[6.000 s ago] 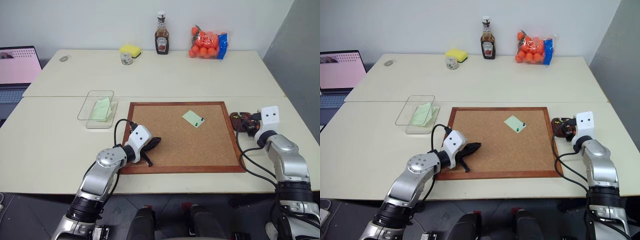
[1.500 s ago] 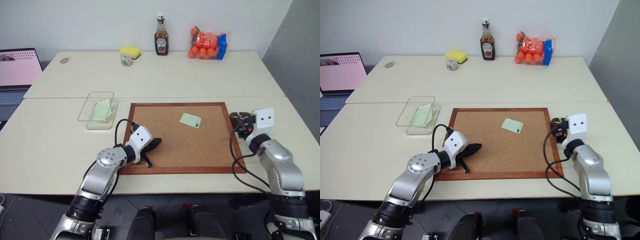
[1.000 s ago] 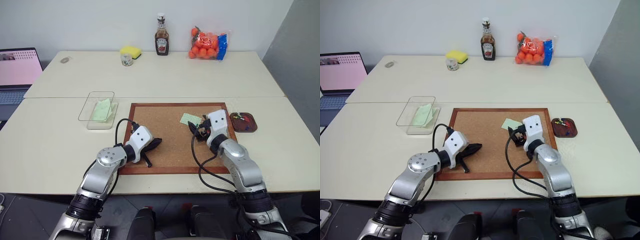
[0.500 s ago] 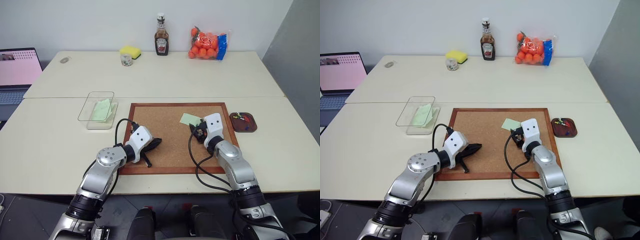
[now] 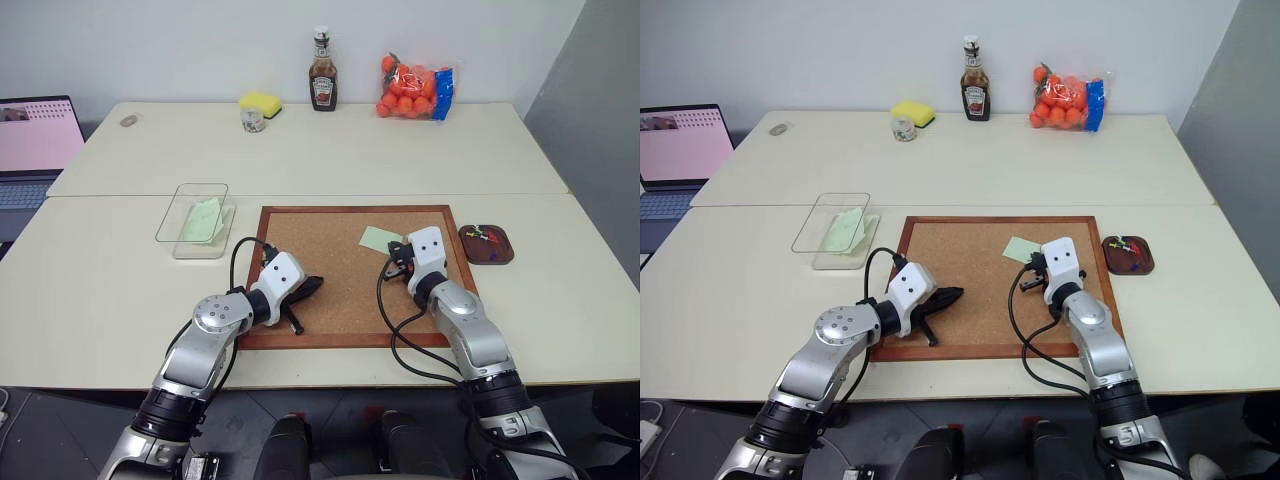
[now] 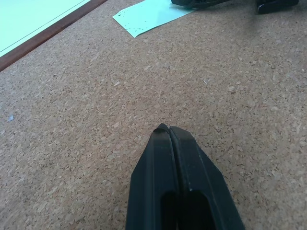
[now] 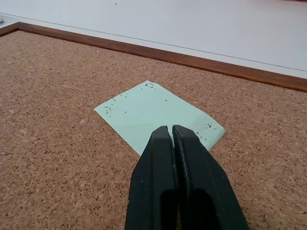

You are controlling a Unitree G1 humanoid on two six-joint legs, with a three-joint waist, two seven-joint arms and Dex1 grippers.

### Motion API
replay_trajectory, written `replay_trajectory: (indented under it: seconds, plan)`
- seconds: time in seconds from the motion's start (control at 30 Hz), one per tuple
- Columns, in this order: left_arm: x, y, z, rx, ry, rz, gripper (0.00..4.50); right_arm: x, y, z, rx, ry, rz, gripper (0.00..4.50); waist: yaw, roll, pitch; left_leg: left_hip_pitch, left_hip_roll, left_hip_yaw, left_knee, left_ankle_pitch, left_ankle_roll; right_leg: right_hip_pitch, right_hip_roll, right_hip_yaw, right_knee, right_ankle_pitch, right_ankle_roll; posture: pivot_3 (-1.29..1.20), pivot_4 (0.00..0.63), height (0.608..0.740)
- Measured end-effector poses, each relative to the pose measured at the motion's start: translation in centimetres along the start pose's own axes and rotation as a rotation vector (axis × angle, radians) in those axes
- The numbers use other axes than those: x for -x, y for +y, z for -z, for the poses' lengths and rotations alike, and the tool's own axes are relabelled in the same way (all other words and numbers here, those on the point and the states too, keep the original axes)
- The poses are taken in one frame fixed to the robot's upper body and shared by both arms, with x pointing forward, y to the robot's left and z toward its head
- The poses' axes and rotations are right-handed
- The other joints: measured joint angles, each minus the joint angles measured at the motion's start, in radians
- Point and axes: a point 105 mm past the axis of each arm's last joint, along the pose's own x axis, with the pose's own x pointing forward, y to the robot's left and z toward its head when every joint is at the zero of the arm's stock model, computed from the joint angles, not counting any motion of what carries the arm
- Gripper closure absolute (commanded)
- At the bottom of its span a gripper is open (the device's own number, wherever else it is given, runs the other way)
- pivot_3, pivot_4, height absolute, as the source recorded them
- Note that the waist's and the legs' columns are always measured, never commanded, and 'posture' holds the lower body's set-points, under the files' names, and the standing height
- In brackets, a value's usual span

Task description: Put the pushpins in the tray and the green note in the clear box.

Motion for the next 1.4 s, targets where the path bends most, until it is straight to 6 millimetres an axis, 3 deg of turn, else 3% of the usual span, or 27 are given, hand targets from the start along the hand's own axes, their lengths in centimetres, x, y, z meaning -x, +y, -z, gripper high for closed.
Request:
replay_trajectory:
  seconds: [0.27,0.47,0.67,0.97,1.3,1.4]
  plan:
    - [0.0,0.0,0.0,-0.002,-0.003,0.000,4.50,0.2,0.2,-0.6,0.001,-0.023,-0.005,4.48,0.000,0.000,0.000,0.000,0.000,0.000,0.000,0.000,0.000,-0.001,0.000,0.000,0.000,0.000,0.000,0.00,0.150,0.740]
    - [0.0,0.0,0.0,-0.004,0.000,0.000,4.50,0.3,1.1,-6.3,0.027,-0.213,-0.032,4.48,0.000,-0.001,-0.001,0.000,0.000,0.000,0.000,0.000,0.000,0.000,0.000,0.000,0.000,0.000,0.000,0.00,0.150,0.740]
    - [0.0,0.0,0.0,0.000,-0.002,-0.001,4.50,0.3,1.1,-6.4,0.020,-0.214,-0.035,4.48,0.000,-0.002,-0.001,0.000,0.000,0.000,0.000,0.000,0.000,0.000,0.000,0.000,0.000,0.000,0.000,0.00,0.150,0.740]
    - [-0.5,1.9,-0.8,0.060,-0.042,-0.044,2.96,0.5,1.2,-6.6,0.011,-0.209,-0.043,4.50,0.000,-0.002,-0.001,-0.002,0.000,0.000,0.000,0.000,0.000,-0.002,0.000,-0.001,0.000,0.000,0.000,0.00,0.150,0.740]
    - [-0.9,3.6,-4.8,-0.060,-0.198,-0.076,1.13,0.7,1.5,-7.1,-0.009,-0.175,-0.052,4.50,0.001,-0.002,0.000,-0.002,0.000,-0.001,0.000,0.000,0.000,-0.002,0.000,-0.001,0.000,0.000,0.000,0.00,0.150,0.740]
    - [-1.5,4.2,-6.9,-0.119,-0.252,-0.074,0.58,0.8,1.7,-7.7,-0.047,-0.169,-0.060,4.50,0.001,-0.003,0.000,-0.003,0.000,-0.001,0.000,0.000,0.000,-0.002,0.000,-0.001,0.000,0.000,0.000,0.00,0.150,0.740]
